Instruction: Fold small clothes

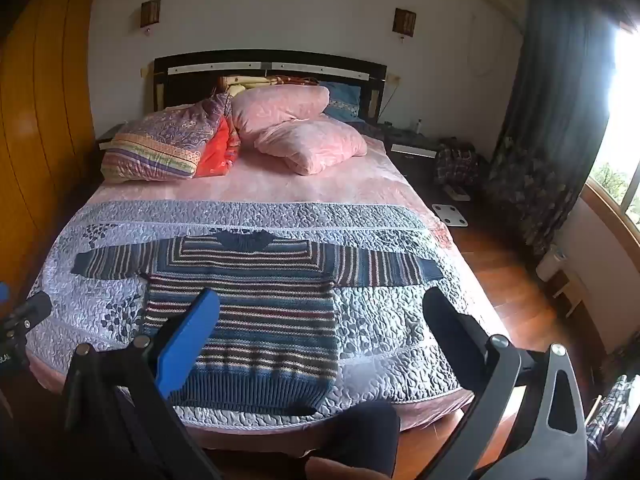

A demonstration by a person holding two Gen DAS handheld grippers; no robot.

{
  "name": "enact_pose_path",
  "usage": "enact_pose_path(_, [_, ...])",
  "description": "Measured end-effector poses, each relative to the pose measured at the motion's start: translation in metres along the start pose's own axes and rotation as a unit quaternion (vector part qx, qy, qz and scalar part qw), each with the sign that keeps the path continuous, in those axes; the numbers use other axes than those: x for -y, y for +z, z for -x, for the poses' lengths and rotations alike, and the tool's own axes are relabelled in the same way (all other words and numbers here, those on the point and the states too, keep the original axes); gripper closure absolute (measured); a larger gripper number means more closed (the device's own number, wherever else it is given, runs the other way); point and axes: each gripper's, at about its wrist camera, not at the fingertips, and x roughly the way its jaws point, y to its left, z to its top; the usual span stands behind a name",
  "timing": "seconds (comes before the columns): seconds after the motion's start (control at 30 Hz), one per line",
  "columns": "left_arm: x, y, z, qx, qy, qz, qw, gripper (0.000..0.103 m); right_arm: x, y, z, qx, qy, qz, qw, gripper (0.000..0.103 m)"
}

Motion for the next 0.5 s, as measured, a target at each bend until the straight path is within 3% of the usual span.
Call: enact_pose_path(0.5, [-0.0011,-0.0015,-0.0006,-0.002,0.002,-0.002,1.0000,0.004,0.0003,0.0029,-0.0004,0.000,0.004,-0.004,1.000,0.003])
